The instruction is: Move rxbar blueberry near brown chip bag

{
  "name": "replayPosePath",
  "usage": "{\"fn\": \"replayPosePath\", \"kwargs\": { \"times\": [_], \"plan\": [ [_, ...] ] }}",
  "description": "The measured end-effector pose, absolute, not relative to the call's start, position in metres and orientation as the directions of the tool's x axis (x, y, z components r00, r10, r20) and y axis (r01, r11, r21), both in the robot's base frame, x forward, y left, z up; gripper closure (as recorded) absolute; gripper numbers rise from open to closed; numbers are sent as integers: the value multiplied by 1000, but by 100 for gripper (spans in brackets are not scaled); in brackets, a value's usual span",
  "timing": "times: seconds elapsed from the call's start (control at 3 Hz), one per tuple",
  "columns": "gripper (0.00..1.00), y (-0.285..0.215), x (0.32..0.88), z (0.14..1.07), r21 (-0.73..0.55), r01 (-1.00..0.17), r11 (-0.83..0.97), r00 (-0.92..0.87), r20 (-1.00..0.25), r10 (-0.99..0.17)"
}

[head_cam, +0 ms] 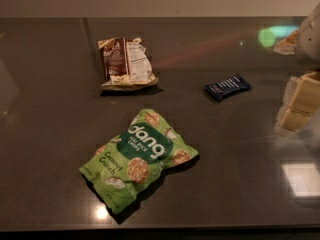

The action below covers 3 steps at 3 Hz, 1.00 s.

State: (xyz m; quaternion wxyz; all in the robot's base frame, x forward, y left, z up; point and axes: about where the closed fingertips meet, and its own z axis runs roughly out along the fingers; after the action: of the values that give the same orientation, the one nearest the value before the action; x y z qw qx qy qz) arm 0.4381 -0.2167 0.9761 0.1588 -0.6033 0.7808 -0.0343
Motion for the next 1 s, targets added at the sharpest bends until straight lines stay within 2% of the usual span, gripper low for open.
{"fn": "replayPosePath", "kwargs": {
  "times": [0.33,1.0],
  "plan": [
    [0,-216,439,977,-247,-931,269,-220,-209,-953],
    [0,-218,482,959,-207,-949,238,-183,-251,-950]
  ]
}}
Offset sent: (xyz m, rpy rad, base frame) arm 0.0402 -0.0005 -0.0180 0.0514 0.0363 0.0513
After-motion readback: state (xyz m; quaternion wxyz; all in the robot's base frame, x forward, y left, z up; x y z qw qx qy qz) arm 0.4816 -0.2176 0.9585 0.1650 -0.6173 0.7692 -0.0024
